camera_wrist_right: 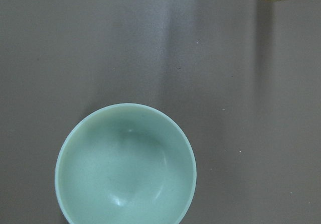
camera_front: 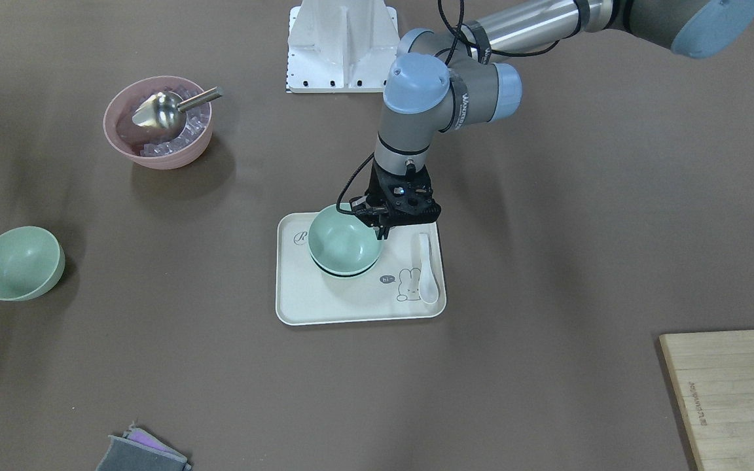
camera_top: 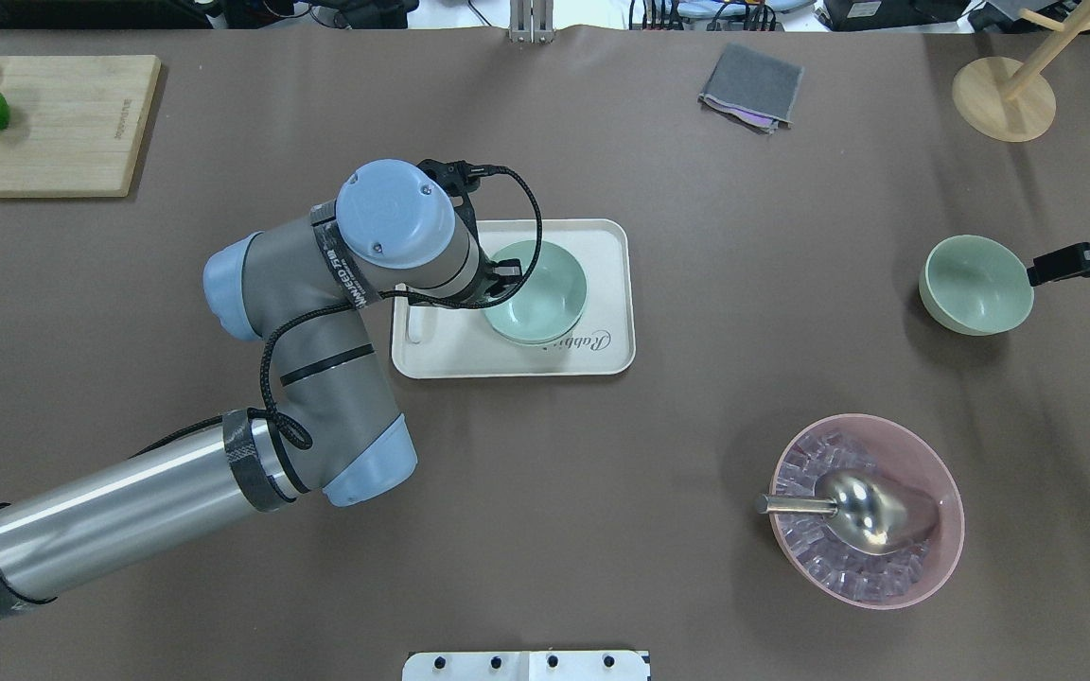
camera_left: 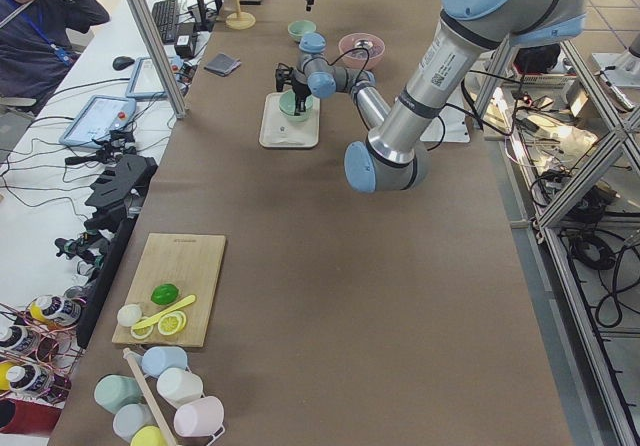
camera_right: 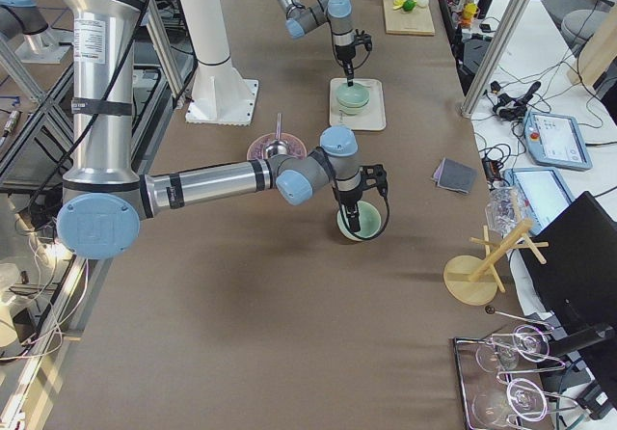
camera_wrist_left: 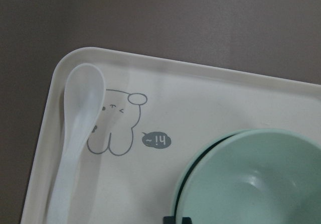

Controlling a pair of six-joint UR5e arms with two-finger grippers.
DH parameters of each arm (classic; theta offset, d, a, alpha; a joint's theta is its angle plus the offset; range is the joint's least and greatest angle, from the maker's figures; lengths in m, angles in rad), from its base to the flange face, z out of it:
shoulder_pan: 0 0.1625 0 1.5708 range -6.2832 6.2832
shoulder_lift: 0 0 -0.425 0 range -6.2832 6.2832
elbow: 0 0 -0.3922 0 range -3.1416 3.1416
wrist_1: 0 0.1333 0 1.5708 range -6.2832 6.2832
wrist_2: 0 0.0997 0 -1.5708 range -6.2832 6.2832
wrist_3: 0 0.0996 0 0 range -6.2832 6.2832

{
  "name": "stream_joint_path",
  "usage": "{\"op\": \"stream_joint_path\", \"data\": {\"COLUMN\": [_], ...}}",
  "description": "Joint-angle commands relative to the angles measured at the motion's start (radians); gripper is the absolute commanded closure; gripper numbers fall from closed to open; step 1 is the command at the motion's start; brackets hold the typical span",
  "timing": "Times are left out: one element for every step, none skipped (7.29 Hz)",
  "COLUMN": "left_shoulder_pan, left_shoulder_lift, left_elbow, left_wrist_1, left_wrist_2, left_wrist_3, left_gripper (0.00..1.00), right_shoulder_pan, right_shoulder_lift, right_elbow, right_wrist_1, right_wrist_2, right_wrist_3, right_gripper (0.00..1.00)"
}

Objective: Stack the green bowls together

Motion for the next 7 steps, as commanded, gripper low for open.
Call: {"op": "stream_joint_path", "data": {"left_shoulder_pan": [0.000, 0.000, 0.002, 0.005, 0.014, 0.014, 0.014], "left_shoulder_lift": [0.000, 0.000, 0.000, -0.002, -0.002, -0.002, -0.002], "left_elbow": [0.002, 0.002, 0.002, 0.002, 0.007, 0.005, 0.007], "left_wrist_1": [-0.002, -0.002, -0.002, -0.002, -0.003, -0.005, -0.005], "left_wrist_2": [0.000, 0.000, 0.000, 0.009, 0.029, 0.029, 0.029], "left_wrist_3": [0.002, 0.002, 0.002, 0.000, 0.000, 0.000, 0.002], "left_gripper": [1.00, 1.00, 1.00, 1.00, 1.00, 1.00, 1.00], "right_shoulder_pan": [0.000, 0.000, -0.001, 0.000, 0.000, 0.000, 0.000], "right_shoulder_lift": [0.000, 0.000, 0.000, 0.002, 0.000, 0.000, 0.000], "right_elbow": [0.000, 0.000, 0.000, 0.000, 0.000, 0.000, -0.002], "right_wrist_1": [0.000, 0.001, 0.000, 0.000, 0.001, 0.000, 0.000], "right_wrist_2": [0.000, 0.000, 0.000, 0.000, 0.000, 0.000, 0.000], "right_wrist_3": [0.000, 0.000, 0.000, 0.000, 0.000, 0.000, 0.000], "right_gripper": [0.00, 0.00, 0.00, 0.00, 0.00, 0.00, 0.00]}}
